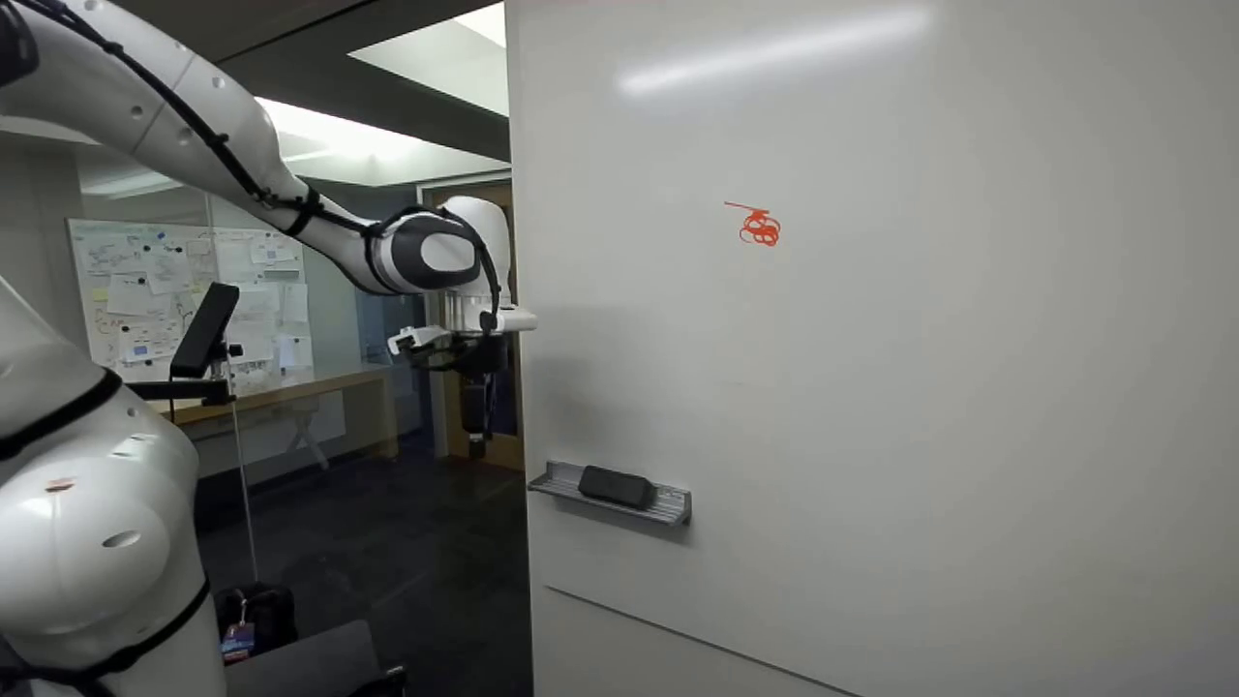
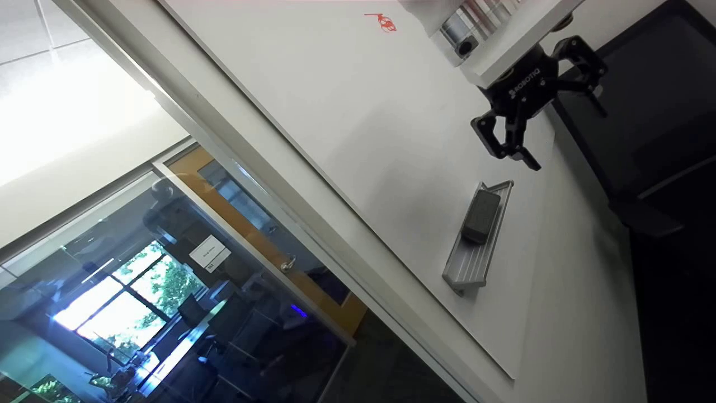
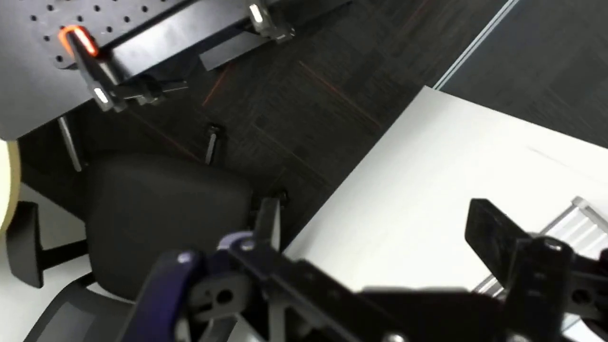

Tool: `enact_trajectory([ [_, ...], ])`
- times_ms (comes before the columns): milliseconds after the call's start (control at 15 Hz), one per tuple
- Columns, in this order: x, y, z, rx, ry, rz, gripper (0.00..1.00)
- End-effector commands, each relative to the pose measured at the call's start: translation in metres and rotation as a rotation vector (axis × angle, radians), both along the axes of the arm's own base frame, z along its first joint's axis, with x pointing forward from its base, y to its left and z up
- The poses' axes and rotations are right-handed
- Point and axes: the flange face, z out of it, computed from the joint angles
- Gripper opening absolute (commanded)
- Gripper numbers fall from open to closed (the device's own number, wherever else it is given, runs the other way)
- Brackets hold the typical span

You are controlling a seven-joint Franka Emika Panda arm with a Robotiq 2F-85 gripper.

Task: Take the eraser and rub off the contents on the whiteboard

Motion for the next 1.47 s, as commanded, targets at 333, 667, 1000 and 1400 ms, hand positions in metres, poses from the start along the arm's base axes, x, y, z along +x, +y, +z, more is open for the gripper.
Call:
enact_trajectory([
  [333, 0.033, -0.017, -0.057, 0.184, -0.317, -0.326, 1.0],
  [667, 0.039, -0.018, -0.062, 0.208, -0.4, -0.357, 1.0],
  [1000, 0.039, -0.018, -0.063, 0.207, -0.397, -0.356, 1.0],
  [1400, 0.05, -0.028, -0.078, 0.321, -0.453, -0.532, 1.0],
])
